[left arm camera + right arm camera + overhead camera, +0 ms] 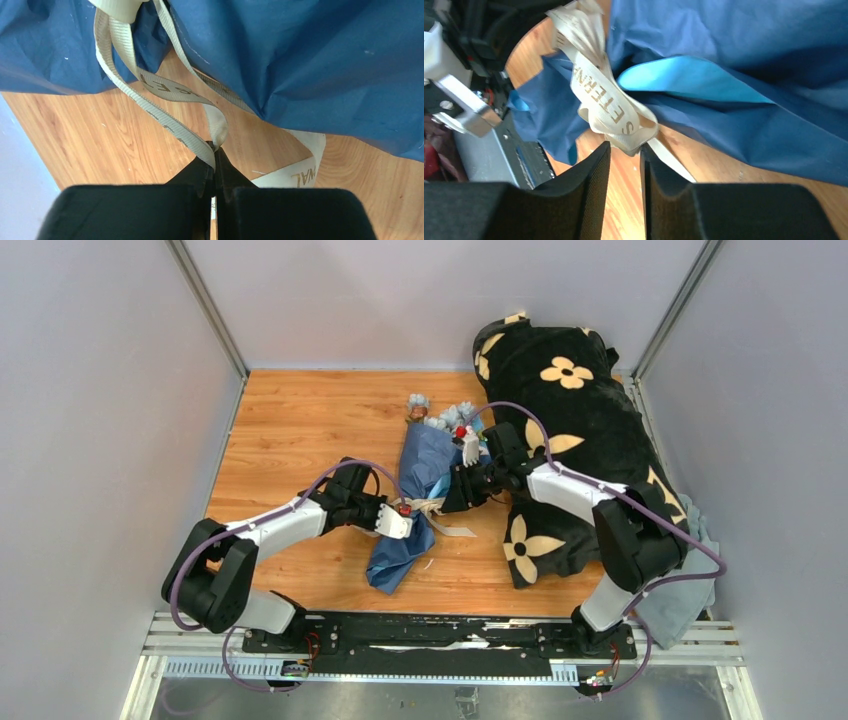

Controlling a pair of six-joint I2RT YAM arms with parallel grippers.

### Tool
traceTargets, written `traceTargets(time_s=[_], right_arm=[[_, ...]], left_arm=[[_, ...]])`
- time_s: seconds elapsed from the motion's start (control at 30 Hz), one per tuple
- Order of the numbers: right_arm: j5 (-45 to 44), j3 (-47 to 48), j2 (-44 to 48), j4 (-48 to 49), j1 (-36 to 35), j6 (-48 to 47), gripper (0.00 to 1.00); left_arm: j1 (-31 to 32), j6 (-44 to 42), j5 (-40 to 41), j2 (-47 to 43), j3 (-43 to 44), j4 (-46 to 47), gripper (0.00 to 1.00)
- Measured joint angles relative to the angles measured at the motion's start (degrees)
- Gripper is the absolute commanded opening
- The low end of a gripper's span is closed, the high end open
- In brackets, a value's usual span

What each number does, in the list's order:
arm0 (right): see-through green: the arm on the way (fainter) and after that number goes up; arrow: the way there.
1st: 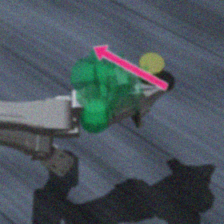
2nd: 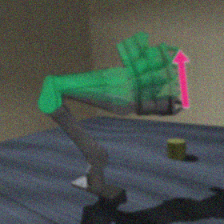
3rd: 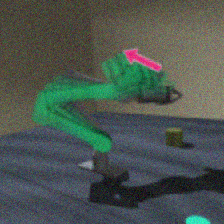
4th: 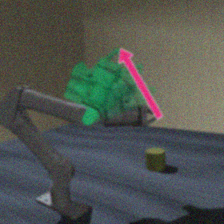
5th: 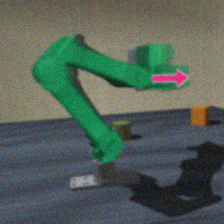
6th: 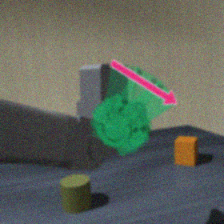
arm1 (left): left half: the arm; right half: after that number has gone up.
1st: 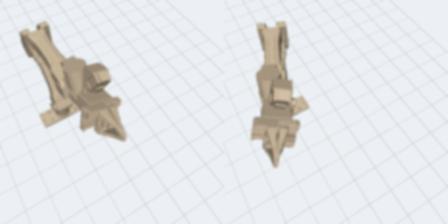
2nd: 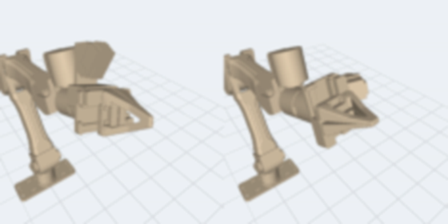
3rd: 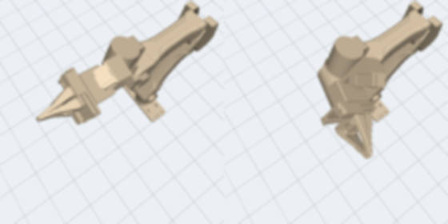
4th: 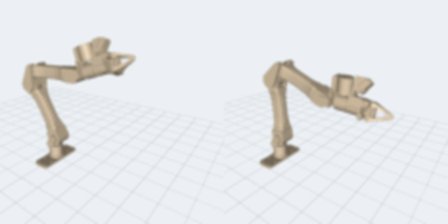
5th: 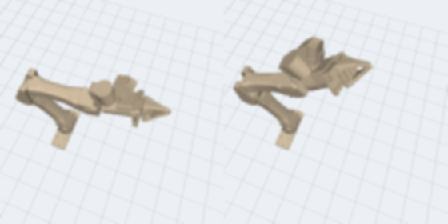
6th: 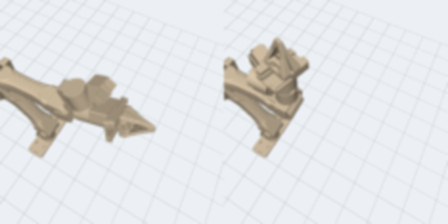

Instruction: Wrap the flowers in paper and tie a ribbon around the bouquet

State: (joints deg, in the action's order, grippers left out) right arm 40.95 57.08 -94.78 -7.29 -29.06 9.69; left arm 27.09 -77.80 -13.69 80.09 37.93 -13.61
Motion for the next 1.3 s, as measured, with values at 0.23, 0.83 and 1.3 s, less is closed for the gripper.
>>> traceTargets(time_s=[0.23, 0.83, 1.3], right_arm=[[1.2, 0.1, 1.1, 2.3, -0.9, 0.4, 0.67], [-3.1, -19.6, 8.9, 16.9, -1.1, 4.5, 0.47], [-5.3, -22.1, 1.1, 44.0, -2.9, 10.1, 0.43]], left_arm=[[0.4, 2.0, 0.5, 0.0, 0.0, -0.3, 0.00], [0.4, 2.6, 1.2, 0.0, -0.5, -0.1, 0.00], [0.4, 2.6, 1.4, 0.0, -0.5, -0.1, 0.00]])
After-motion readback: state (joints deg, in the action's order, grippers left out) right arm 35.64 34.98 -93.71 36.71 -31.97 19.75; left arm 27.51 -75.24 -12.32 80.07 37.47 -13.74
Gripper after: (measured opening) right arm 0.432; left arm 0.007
